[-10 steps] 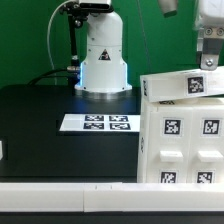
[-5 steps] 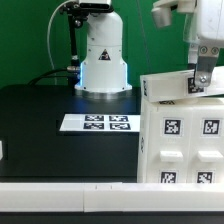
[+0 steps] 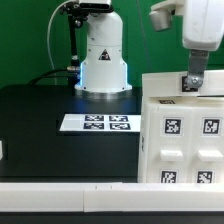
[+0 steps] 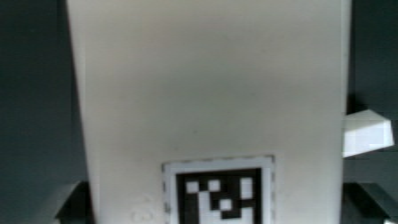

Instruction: Assemble cabinet

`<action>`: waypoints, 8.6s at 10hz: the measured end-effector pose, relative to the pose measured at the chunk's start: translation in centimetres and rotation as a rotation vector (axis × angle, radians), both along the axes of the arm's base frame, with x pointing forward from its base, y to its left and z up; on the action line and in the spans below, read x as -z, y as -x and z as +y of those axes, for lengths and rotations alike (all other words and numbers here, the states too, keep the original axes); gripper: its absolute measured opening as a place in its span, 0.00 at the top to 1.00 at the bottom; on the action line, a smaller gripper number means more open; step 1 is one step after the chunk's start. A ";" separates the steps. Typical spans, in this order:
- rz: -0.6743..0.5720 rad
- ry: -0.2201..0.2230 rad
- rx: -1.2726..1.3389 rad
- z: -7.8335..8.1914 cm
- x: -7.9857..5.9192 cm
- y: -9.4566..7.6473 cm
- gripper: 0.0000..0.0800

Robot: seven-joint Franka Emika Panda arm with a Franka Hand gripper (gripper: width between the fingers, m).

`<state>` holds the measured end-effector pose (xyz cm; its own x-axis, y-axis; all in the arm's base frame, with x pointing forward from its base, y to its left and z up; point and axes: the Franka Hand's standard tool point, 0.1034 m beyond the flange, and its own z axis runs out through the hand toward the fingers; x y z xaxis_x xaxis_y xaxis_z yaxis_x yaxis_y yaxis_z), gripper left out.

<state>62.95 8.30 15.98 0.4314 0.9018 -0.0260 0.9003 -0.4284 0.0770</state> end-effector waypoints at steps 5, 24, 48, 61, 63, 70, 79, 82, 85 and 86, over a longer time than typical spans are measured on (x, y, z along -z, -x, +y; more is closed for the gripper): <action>-0.053 -0.045 0.725 0.1 0.0 -0.3 0.31; 0.071 -0.294 2.663 -1.3 0.4 -1.1 0.30; 0.035 -0.194 0.857 -0.4 -3.0 -1.2 0.00; 0.037 -0.029 -0.110 -1.2 0.2 -0.6 0.00; 0.025 -0.031 -0.066 -0.8 0.9 -0.7 0.00; 0.006 -0.053 0.380 -1.0 1.1 -0.6 0.33; -0.080 -0.140 1.425 -0.3 1.2 -0.3 0.33; -0.104 -0.206 1.900 0.0 1.0 -0.5 0.33; -0.091 -0.223 2.061 0.0 1.0 -0.5 0.33; -0.077 -0.233 2.126 -0.1 1.0 -0.4 0.33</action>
Offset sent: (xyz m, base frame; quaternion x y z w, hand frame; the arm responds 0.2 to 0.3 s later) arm -0.0014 -0.0026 -0.0081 -0.0364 -0.0310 0.3455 0.9372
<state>63.38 8.22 14.93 0.5299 -0.8467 0.0484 -0.8397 -0.5318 -0.1095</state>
